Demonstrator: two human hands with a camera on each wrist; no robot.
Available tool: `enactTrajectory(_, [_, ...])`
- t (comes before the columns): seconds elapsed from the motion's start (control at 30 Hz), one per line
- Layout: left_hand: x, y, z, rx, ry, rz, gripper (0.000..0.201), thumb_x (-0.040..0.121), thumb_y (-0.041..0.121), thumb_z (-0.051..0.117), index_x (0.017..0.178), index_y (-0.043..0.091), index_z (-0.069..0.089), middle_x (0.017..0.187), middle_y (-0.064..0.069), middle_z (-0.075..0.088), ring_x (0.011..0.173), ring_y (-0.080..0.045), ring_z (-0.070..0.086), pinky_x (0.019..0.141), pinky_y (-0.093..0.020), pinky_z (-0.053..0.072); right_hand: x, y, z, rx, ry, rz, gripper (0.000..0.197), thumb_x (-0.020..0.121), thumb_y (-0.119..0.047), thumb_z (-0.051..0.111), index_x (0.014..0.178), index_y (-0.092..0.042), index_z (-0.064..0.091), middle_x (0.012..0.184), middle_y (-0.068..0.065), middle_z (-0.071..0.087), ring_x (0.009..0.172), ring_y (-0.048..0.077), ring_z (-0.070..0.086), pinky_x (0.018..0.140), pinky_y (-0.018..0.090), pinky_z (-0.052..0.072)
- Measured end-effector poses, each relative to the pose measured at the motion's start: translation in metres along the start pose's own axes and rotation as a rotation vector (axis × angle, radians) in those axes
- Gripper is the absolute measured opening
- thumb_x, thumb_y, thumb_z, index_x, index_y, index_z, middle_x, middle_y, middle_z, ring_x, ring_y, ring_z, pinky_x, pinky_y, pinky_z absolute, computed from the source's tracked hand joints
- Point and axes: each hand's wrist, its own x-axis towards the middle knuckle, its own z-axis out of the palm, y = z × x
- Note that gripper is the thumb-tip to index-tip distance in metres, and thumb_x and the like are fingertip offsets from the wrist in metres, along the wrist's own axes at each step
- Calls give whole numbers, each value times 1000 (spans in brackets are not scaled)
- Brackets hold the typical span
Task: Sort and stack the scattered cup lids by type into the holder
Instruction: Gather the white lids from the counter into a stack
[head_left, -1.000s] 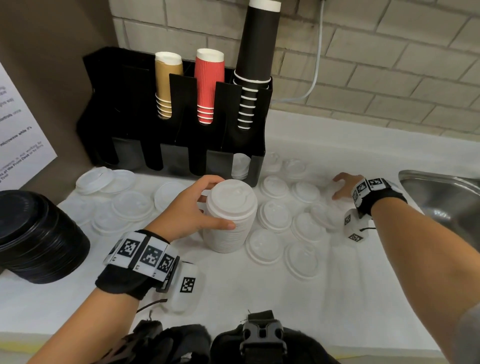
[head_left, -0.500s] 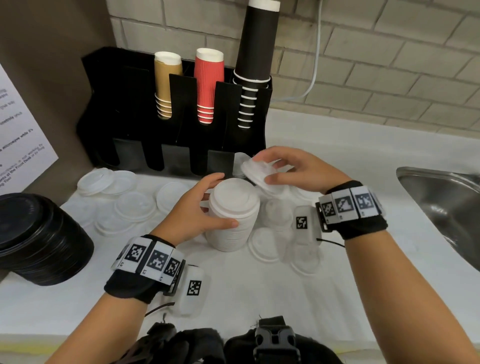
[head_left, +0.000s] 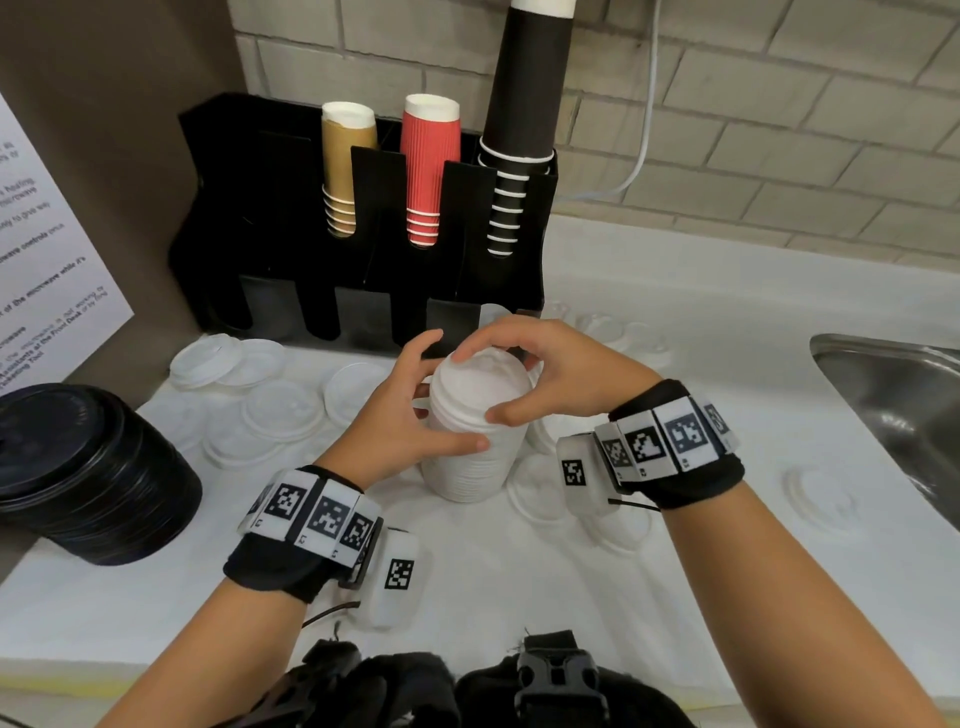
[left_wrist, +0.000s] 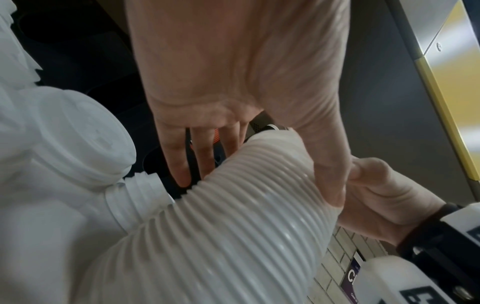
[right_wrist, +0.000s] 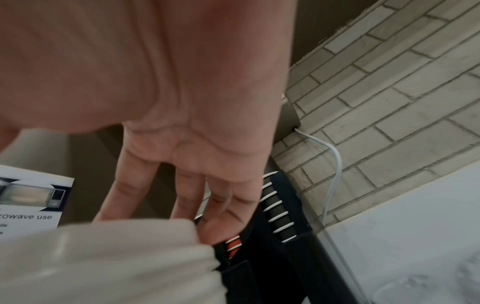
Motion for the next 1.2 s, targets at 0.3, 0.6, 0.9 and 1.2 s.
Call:
enactTrajectory(0.3, [-2, 7, -1, 1, -45, 36, 96, 51, 41, 87, 135, 40, 42, 128, 17, 56, 115, -1, 55, 87, -15, 48, 0, 3, 7, -57, 7, 11, 50, 71, -15, 82, 117, -19, 64, 121, -1, 54, 116, 14, 46, 93, 18, 36])
enactTrajectory(0.6, [1, 12, -3, 21, -49, 24, 84, 51, 40, 86, 127, 38, 50, 125, 18, 56, 111, 4, 53, 81, -9, 45, -2, 86, -65, 148, 682, 486, 25, 92, -5, 49, 106, -20, 63, 111, 8, 60, 79, 15, 54, 54, 7, 39])
enactTrajectory(0.9, [0, 15, -9, 58, -63, 1, 84, 52, 43, 85, 127, 37, 50, 126, 17, 57, 115, -3, 53, 91, -21, 45, -10, 147, -76, -548, -29, 1112, 39, 102, -14, 36, 139, -4, 45, 145, 18, 40, 134, 33, 38, 112, 36, 26])
enactTrajectory(1.2, [2, 18, -10, 81, -73, -6, 77, 63, 23, 89, 128, 33, 50, 127, 14, 57, 117, -7, 53, 96, -27, 47, -8, 183, -78, -644, -11, 1144, 40, 86, -45, 55, 119, -22, 54, 136, 15, 37, 127, 39, 31, 99, 45, 33])
